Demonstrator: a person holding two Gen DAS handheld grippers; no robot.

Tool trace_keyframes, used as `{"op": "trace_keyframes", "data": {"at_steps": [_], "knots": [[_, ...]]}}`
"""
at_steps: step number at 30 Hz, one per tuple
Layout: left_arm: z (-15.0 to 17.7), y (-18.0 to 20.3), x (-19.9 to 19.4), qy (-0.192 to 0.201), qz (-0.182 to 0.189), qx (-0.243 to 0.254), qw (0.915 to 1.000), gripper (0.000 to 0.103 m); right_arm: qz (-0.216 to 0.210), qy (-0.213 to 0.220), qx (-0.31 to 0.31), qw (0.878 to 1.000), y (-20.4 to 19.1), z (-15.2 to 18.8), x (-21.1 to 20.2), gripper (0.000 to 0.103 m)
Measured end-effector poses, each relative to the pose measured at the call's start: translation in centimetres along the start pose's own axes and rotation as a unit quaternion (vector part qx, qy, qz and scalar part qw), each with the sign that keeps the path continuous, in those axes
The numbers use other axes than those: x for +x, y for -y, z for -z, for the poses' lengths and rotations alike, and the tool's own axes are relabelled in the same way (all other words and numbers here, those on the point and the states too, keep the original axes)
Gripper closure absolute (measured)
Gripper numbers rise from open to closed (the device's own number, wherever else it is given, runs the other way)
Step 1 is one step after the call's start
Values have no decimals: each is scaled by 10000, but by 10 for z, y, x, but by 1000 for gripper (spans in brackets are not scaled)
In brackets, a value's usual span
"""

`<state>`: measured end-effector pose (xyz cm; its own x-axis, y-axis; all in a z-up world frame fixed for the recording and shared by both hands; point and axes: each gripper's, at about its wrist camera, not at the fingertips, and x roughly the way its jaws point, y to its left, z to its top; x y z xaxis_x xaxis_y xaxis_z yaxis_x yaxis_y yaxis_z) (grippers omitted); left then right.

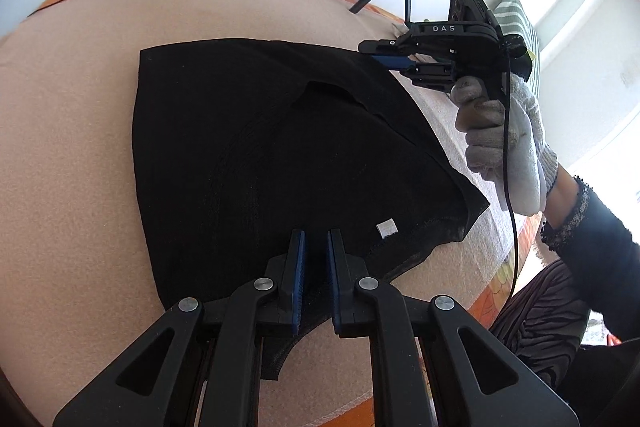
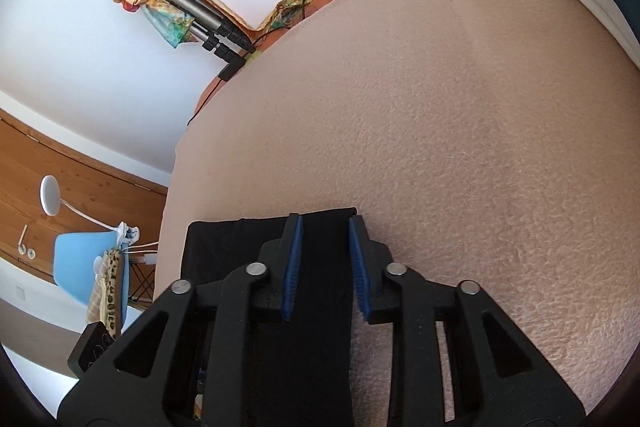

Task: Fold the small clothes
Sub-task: 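Grasp the folded black bundle with the left gripper and lift it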

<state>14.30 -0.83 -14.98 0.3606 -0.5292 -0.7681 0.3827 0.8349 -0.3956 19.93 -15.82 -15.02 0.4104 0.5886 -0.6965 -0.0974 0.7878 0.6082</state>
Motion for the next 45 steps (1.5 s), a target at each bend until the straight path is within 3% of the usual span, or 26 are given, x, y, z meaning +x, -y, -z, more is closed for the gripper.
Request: {"op": "trace_keyframes", "data": {"at_steps": [3,8,11,14,16,18,20,25,33,45], "knots": [[2,1,-1,29,-5,33,10000,94,517,181,-305,9980,-7,-2,2,99],[3,4,-4,24,-12,99,9999,94,460,195,-81,9987,-2,-6,-2,99],[6,5,-6,7,-19,89,10000,94,909,386,-122,9950,1,-7,-12,99],[11,3,-19,85,23,-45,10000,94,668,398,-25,9970,5,-7,-23,98],[18,2,-34,238,132,-210,9994,90,547,408,-135,9976,3,-6,-29,91],[23,0,-51,426,48,-371,9984,56,468,439,-155,9978,3,-3,-34,65],[27,-7,-69,760,54,-560,9955,49,373,401,-167,9984,5,0,-35,61],[34,-47,-83,1008,366,-1541,9822,49,160,128,-73,9998,12,8,-26,61],[42,-78,-64,740,856,-2541,9605,49,-143,127,-118,9997,12,10,-17,61],[39,-66,-53,731,1070,-2585,9573,49,-506,84,-178,9985,4,10,-4,61]]}}
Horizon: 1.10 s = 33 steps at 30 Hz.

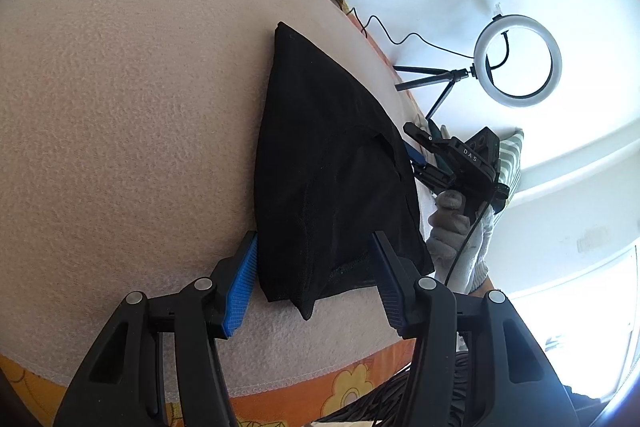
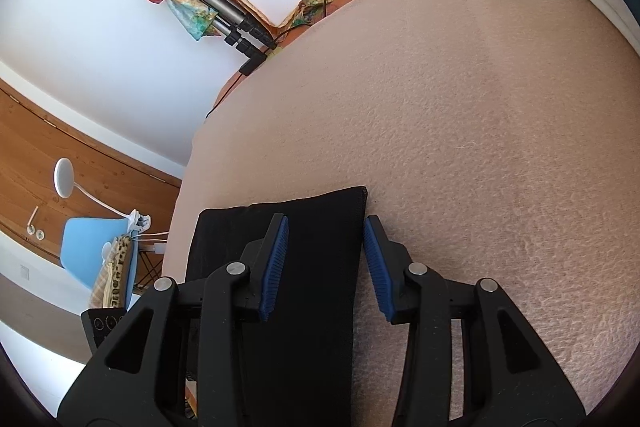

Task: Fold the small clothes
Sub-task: 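Grasp the folded black bundle with the left gripper and lift it, then carry the black bundle with the left gripper onto the clothes stack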

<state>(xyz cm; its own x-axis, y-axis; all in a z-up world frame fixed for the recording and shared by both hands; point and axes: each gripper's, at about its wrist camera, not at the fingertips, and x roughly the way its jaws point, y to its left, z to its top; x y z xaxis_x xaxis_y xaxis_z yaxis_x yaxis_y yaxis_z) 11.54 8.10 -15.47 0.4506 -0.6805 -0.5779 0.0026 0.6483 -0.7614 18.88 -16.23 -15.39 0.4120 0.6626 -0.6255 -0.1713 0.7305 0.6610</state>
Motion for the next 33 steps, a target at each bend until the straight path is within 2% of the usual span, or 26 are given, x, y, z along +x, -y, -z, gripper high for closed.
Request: {"op": "trace_keyframes", "data": {"at_steps": [3,5,7,8,11,15,23,29,33], "knots": [[-1,6,6,-14,-5,132,9999,52,-47,-32,-41,10000,-4,2,4,63],[-2,11,11,-31,-42,240,9997,53,-52,-85,-73,9999,-7,3,9,69],[-3,15,17,-101,-138,343,9993,63,0,-102,-112,9999,-10,4,12,73],[-3,17,20,-117,-192,391,9990,72,8,-126,-118,9999,-11,4,13,75],[-4,20,26,-185,-387,526,9977,93,192,-173,-180,9995,-15,6,18,89],[-2,28,27,-129,-631,809,9946,95,413,-141,-349,9984,-22,7,18,94],[2,60,22,146,-1147,1804,9768,96,724,112,-724,9947,-50,6,3,96],[7,85,24,285,-1218,2344,9641,96,827,256,-1062,9906,-76,8,-10,96],[9,94,23,330,-1143,2488,9612,96,810,350,-1223,9886,-88,10,-22,96]]}}
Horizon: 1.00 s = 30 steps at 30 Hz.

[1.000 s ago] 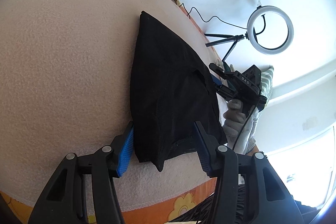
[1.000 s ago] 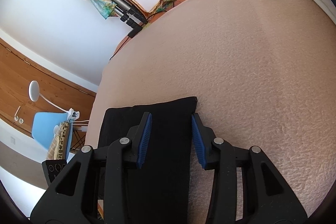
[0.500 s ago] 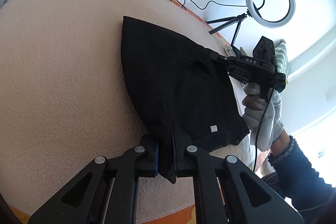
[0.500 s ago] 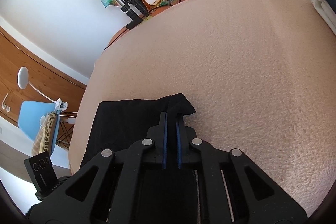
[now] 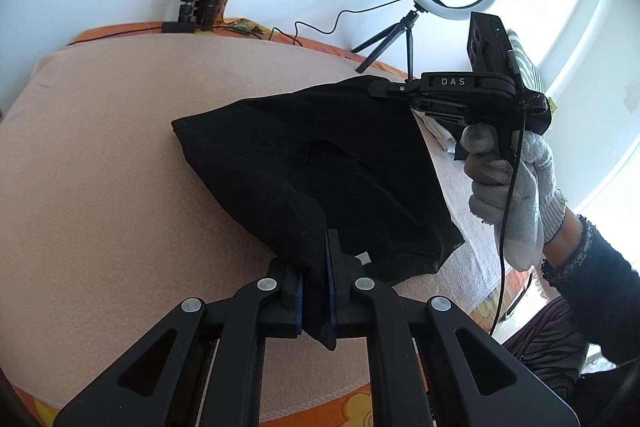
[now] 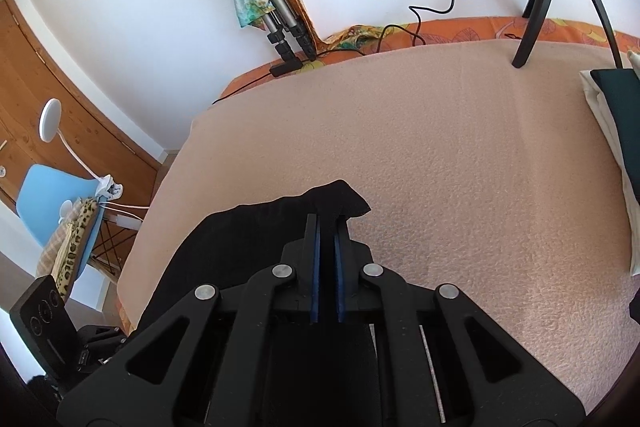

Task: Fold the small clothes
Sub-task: 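Carry the black bundle with the left gripper onto the clothes stack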

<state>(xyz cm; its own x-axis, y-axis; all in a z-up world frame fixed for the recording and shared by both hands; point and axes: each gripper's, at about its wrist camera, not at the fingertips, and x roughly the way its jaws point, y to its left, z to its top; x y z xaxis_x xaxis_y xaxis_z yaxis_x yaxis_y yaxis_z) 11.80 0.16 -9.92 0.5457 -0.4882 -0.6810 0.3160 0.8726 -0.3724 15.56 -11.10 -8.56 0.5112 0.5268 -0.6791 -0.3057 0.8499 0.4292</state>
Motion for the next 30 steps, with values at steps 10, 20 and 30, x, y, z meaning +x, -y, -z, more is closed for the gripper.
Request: {"op": "trace_keyframes", "data": {"at_steps": [10,20,30], "knots": [[-6,22,-1,114,179,313,9993,97,148,303,-119,9994,-4,-1,-44,96],[-12,37,20,-42,426,423,9982,97,455,489,27,9978,21,7,-78,96],[-33,60,26,32,673,538,9963,97,508,823,121,9952,44,1,-124,96]]}}
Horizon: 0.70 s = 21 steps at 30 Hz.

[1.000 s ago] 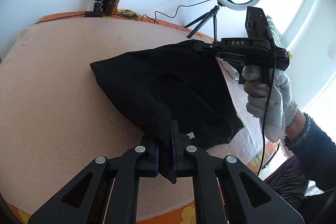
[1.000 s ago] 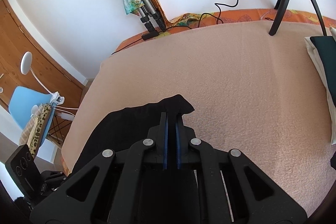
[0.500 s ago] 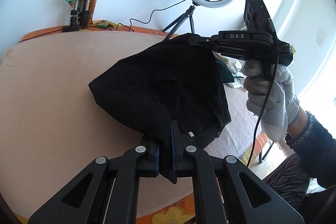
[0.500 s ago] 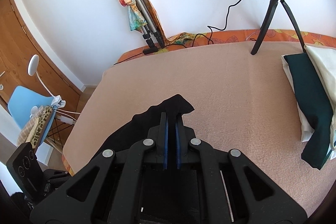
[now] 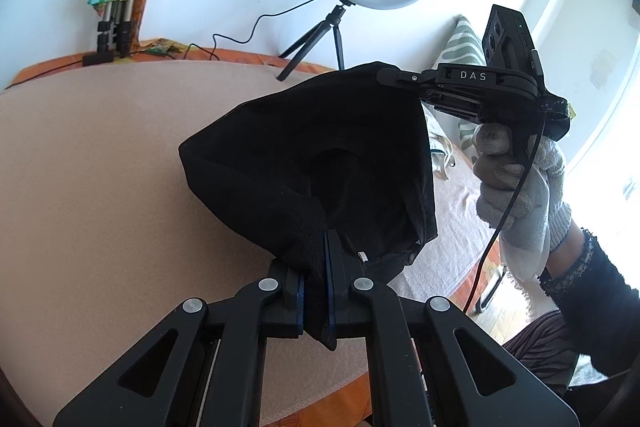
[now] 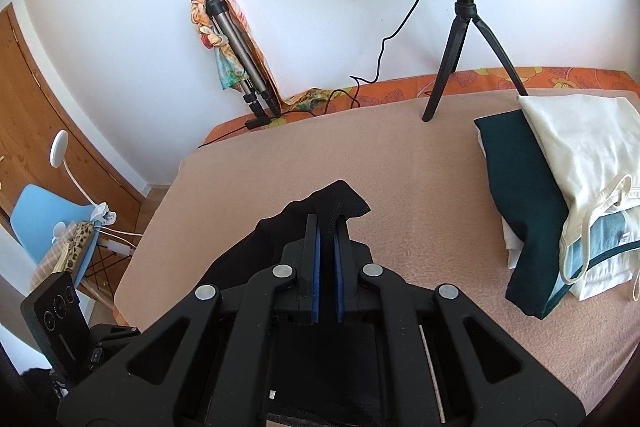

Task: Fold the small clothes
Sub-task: 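Carry the black bundle with the left gripper onto the clothes stack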

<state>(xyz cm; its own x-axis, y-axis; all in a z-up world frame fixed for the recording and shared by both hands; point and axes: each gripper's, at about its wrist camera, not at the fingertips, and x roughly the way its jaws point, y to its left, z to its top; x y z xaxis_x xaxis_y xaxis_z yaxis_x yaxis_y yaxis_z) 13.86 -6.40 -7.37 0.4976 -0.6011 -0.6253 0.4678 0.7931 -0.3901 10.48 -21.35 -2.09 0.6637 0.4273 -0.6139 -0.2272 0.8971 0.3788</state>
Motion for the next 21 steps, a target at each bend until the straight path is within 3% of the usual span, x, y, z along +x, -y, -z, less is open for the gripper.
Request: {"op": "trace_keyframes", "data": {"at_steps": [21], "knots": [[-113,119,77,385,616,1212,9900,97,709,846,234,9936,126,-95,-115,96]]}}
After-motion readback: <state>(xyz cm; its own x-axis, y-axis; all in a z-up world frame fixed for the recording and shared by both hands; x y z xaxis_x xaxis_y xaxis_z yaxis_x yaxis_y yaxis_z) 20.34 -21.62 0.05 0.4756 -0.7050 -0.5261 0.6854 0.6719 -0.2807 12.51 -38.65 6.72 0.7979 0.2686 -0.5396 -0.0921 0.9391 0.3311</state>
